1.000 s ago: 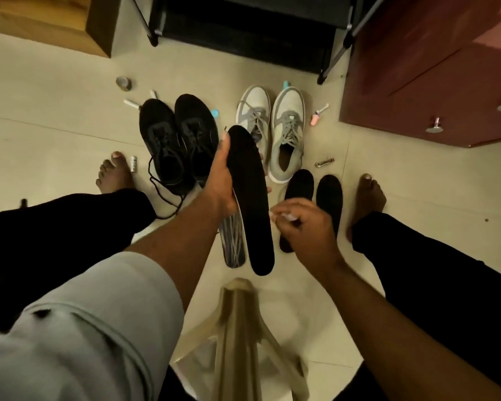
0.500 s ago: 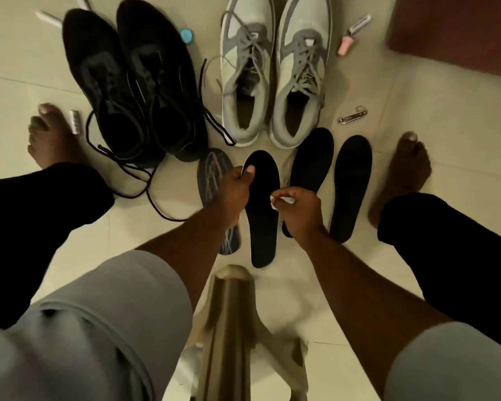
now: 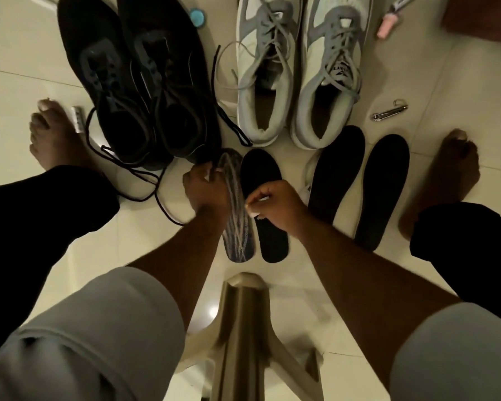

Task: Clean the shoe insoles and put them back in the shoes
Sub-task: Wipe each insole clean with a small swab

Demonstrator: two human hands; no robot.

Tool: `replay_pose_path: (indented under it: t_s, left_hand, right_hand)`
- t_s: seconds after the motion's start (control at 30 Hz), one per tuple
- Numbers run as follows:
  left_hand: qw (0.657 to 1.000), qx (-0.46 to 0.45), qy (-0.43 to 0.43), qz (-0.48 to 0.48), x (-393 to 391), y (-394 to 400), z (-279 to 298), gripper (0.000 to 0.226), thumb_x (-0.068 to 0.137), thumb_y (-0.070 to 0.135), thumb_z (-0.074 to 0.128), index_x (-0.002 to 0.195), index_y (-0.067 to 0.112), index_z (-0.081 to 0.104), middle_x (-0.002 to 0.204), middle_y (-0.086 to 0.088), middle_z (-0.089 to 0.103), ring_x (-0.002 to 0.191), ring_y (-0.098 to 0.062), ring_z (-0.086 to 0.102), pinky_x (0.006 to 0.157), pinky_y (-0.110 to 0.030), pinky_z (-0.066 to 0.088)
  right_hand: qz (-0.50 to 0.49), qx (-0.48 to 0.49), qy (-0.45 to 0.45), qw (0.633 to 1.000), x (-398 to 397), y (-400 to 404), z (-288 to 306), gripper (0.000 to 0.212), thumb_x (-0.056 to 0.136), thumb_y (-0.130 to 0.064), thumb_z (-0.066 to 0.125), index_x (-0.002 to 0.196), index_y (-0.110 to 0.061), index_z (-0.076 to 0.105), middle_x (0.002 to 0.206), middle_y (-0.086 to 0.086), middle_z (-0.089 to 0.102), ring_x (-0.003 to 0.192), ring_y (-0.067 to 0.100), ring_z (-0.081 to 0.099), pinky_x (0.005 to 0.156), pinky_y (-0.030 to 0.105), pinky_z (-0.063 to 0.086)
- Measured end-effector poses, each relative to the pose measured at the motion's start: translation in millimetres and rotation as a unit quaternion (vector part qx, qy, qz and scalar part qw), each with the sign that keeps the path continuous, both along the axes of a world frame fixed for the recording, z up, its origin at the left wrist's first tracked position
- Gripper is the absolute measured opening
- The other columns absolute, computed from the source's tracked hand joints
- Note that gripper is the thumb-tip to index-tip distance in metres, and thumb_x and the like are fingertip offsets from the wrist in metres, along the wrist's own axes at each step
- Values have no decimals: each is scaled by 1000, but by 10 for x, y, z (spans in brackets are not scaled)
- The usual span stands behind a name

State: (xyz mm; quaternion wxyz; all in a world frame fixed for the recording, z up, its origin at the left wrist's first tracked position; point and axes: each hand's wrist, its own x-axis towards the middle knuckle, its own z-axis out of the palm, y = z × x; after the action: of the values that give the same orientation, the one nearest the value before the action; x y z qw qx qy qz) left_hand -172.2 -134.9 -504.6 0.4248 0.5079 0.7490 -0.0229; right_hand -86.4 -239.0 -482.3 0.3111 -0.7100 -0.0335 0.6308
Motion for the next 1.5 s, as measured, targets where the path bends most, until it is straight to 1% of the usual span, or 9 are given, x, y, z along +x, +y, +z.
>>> replay_pose_path:
  t_s: [0.13,0.43,0.57,0.67,0.77,1.03,1.13,1.27,1.5]
  left_hand:
    - [999,-41,21,-21,-122,92,-121,38,83,27,72,117,13,63,118,-10,62,103,-29,62,92,-38,52]
    - [986,-75,120,-93,-54,42,-205,44,77,39,78,109,22,52,120,-4,57,115,-30,50,96,-44,44]
    - [991,-136,6,4,-18,93,-99,39,76,20,81,87,20,44,93,-4,57,91,-26,59,78,-34,55]
    - [981,-164,-67,-74,47,144,328,34,78,3,75,69,18,46,72,-9,54,64,-22,54,53,-26,47]
    - [969,-176,-169,-37,204,215,986,18,77,-5,61,75,13,62,73,-15,62,60,-26,61,56,-32,53]
    - [791,-295,-532,61,313,511,3360,85,58,17,49,142,1,47,133,-22,54,119,-34,50,114,-50,33]
    - [736,-279,-612,79,61,485,4128,70,73,23,42,139,1,51,124,-19,59,122,-34,51,114,-50,34]
    - [696,-224,-673,115,-476,250,4675,58,81,66,48,103,21,77,114,-15,65,119,-42,59,104,-57,42]
    - [670,-256,-688,109,-965,-132,4897,56,93,62,35,130,29,60,124,-20,64,109,-44,62,98,-58,48]
  right_hand:
    - [52,-37,71,995,-210,84,-86,8,79,4,68,83,-3,69,87,15,68,82,26,67,65,29,57]
    - [16,-70,-22,997,6,-101,-189,13,81,3,64,78,-9,69,76,2,65,78,20,65,77,37,56]
    - [-25,-80,-28,996,123,-126,-19,11,83,2,63,87,-5,70,81,5,66,79,20,66,73,32,58]
    - [-116,-75,-39,990,236,-132,304,14,82,4,65,80,-10,69,79,5,67,75,17,66,63,23,56]
    - [-201,-23,-36,979,361,-95,849,15,84,1,65,79,-13,70,78,3,69,73,13,67,58,19,52]
    - [-372,193,-11,908,399,134,3153,11,85,4,61,89,-3,68,76,10,68,63,18,63,52,23,51]
    - [-421,279,26,863,264,51,3969,11,82,4,60,88,-2,67,79,13,69,66,19,65,56,23,54]
    - [-379,364,42,850,-34,-141,4736,25,70,2,63,95,-4,67,84,11,69,71,15,65,65,20,55]
    - [-257,381,-132,878,-579,-170,5259,12,80,5,64,89,1,69,71,12,66,62,17,60,57,20,52]
